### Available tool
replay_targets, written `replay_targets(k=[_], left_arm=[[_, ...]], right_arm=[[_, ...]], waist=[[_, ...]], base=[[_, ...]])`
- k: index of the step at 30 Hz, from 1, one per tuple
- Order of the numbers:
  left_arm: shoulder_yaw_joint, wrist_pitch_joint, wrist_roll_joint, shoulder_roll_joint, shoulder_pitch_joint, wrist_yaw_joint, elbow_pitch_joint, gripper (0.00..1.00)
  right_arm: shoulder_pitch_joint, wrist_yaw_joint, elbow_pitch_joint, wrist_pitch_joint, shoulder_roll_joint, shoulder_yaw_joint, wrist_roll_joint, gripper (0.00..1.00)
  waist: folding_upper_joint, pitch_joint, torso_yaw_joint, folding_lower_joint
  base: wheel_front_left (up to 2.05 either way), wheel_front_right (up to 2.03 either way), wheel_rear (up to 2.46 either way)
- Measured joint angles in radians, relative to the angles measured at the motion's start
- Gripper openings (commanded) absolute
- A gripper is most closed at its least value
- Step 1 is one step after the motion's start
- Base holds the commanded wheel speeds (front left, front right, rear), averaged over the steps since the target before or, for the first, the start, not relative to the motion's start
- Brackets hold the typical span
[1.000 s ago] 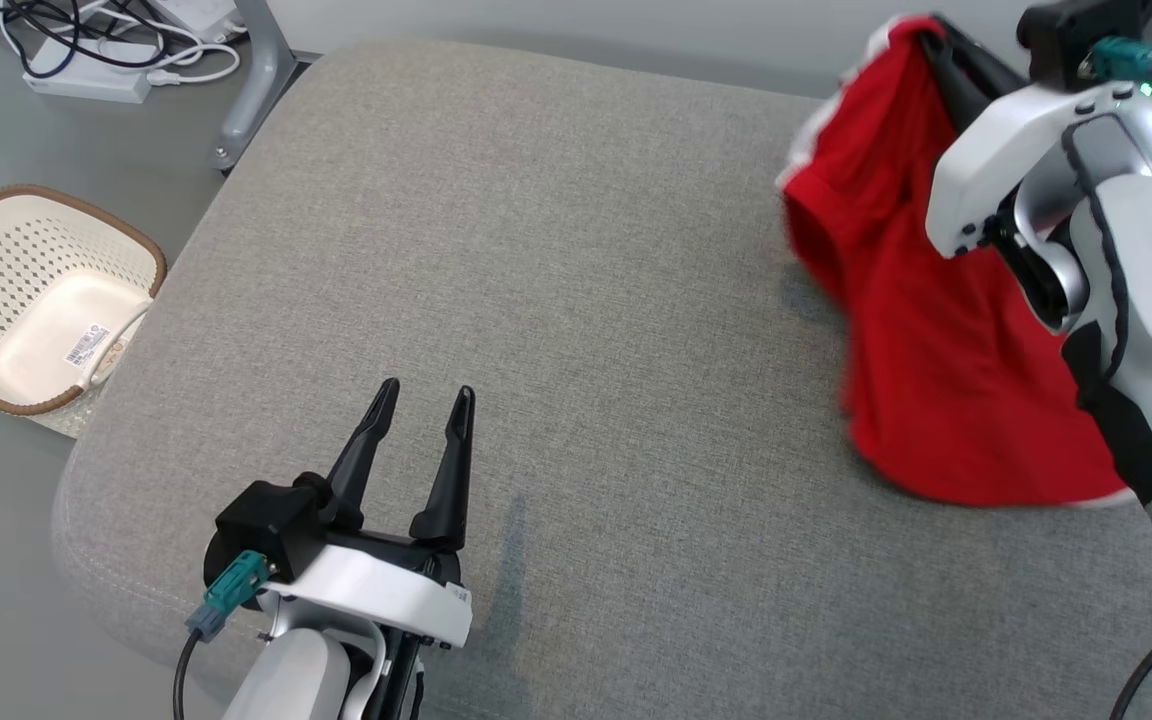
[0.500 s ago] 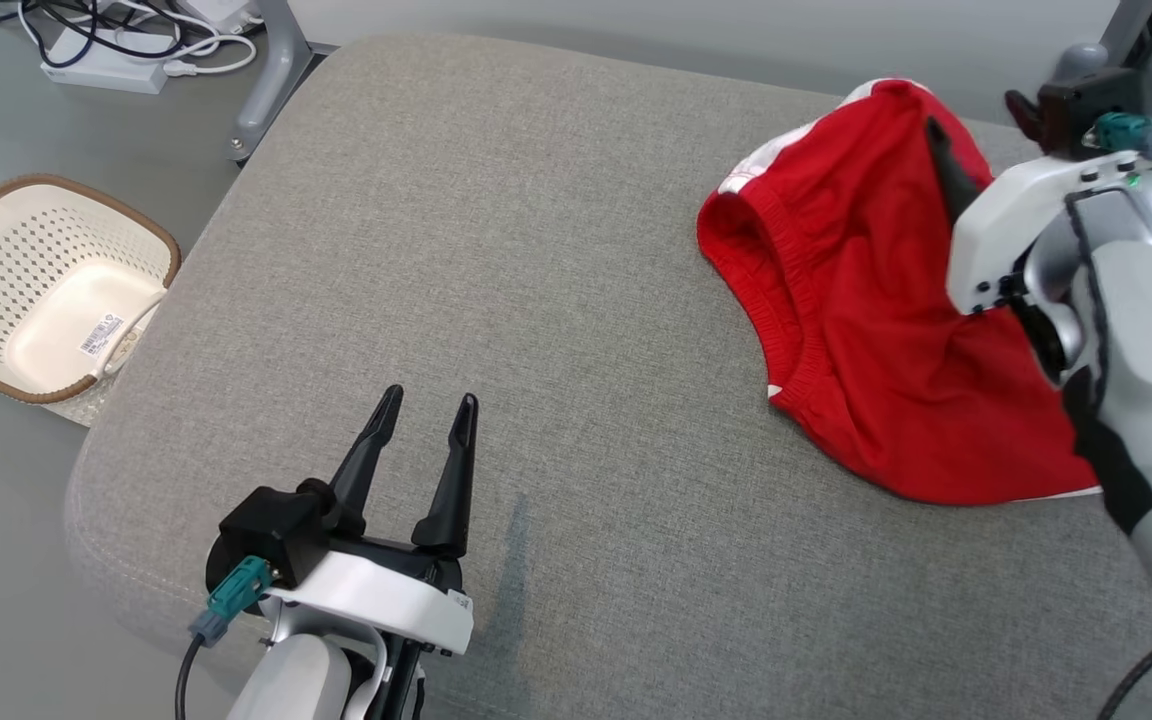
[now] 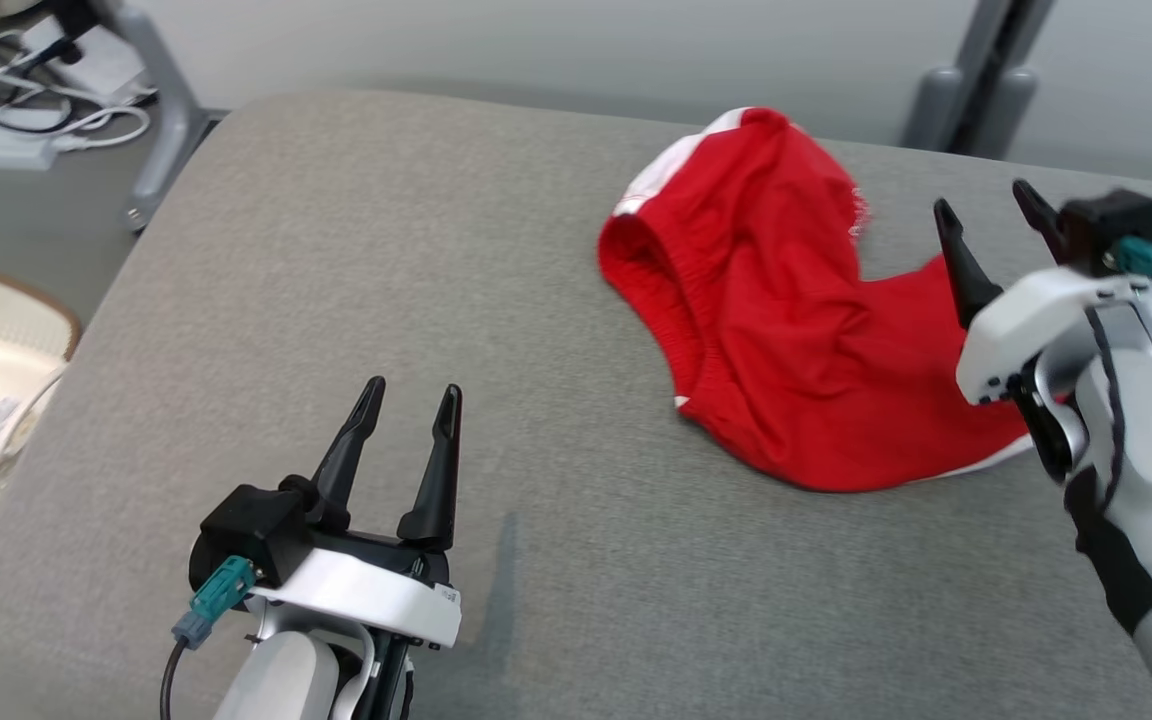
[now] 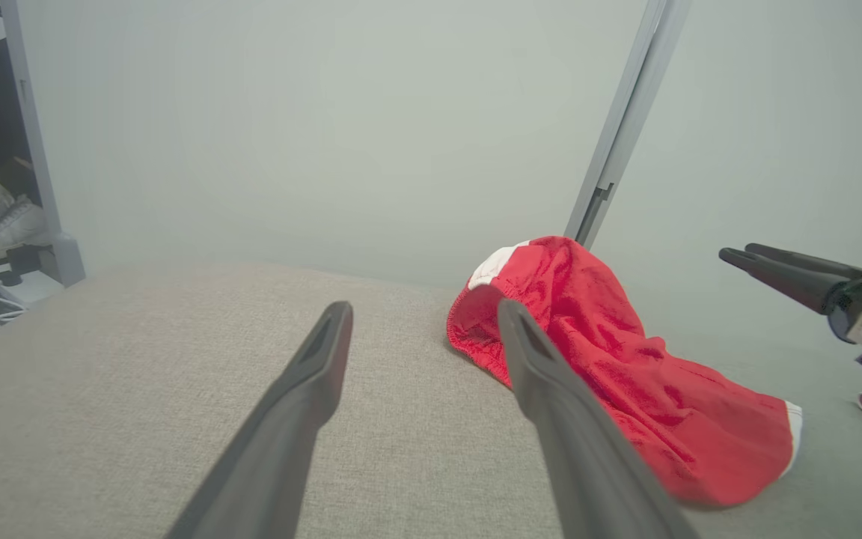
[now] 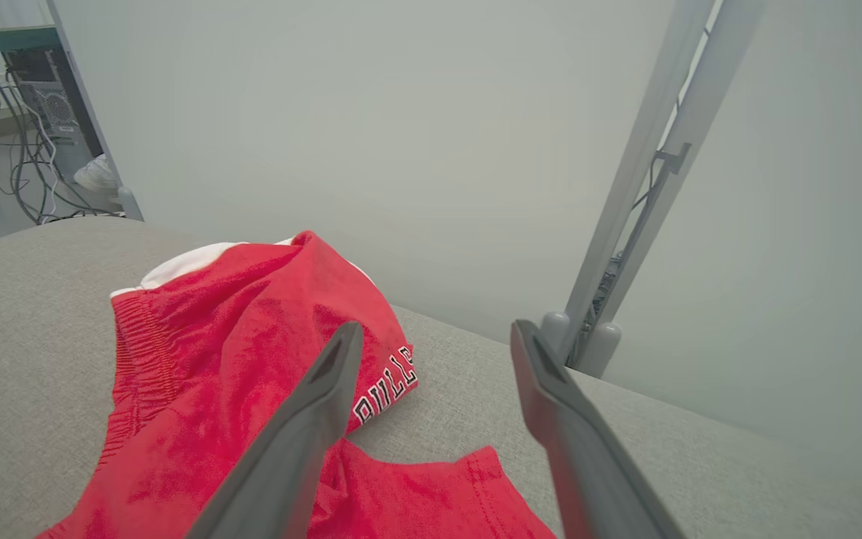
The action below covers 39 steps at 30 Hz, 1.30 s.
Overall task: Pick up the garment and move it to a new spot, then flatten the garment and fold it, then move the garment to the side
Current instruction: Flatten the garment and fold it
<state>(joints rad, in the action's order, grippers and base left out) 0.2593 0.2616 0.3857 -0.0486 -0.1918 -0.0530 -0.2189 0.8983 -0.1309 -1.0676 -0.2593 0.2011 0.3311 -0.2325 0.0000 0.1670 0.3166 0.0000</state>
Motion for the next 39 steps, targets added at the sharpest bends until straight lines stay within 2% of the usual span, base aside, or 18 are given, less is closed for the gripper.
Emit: replay_targets(k=[6,11,16,23,29,39], left_arm=[[0.019,0.000,0.003,0.000,0.000,-0.004,0.007,1.00],[0.033,0.000,-0.007,0.000,-0.002,-0.009,-0.011,1.00],[0.050,0.000,-0.023,0.000,-0.016,-0.021,-0.069,1.00],[0.084,0.000,-0.067,-0.003,-0.068,-0.044,-0.226,1.00],[0.144,0.000,-0.114,-0.037,-0.170,-0.061,-0.428,1.00],[0.157,0.000,-0.122,-0.042,-0.292,-0.068,-0.573,1.00]], right_arm=[[-0.195,0.000,0.213,-0.005,0.004,-0.144,0.000,1.00],[-0.361,0.000,0.370,-0.005,-0.051,-0.247,0.043,1.00],[-0.450,0.000,0.476,-0.005,-0.100,-0.323,0.078,1.00],[-0.489,0.000,0.537,-0.005,-0.131,-0.356,0.110,1.00],[-0.500,0.000,0.569,-0.004,-0.145,-0.372,0.114,1.00],[-0.504,0.000,0.584,0.001,-0.151,-0.359,0.108,1.00]], waist=[[0.0000,-0.021,-0.072,0.0000],[0.0000,-0.022,-0.126,0.0000],[0.0000,-0.010,-0.177,0.0000],[0.0000,0.012,-0.238,0.0000],[0.0000,0.042,-0.301,-0.0001],[0.0000,0.084,-0.359,0.0000]], base=[[0.00,0.00,0.00],[0.00,0.00,0.00],[0.00,0.00,0.00],[0.00,0.00,0.00],[0.00,0.00,0.00],[0.00,0.00,0.00]])
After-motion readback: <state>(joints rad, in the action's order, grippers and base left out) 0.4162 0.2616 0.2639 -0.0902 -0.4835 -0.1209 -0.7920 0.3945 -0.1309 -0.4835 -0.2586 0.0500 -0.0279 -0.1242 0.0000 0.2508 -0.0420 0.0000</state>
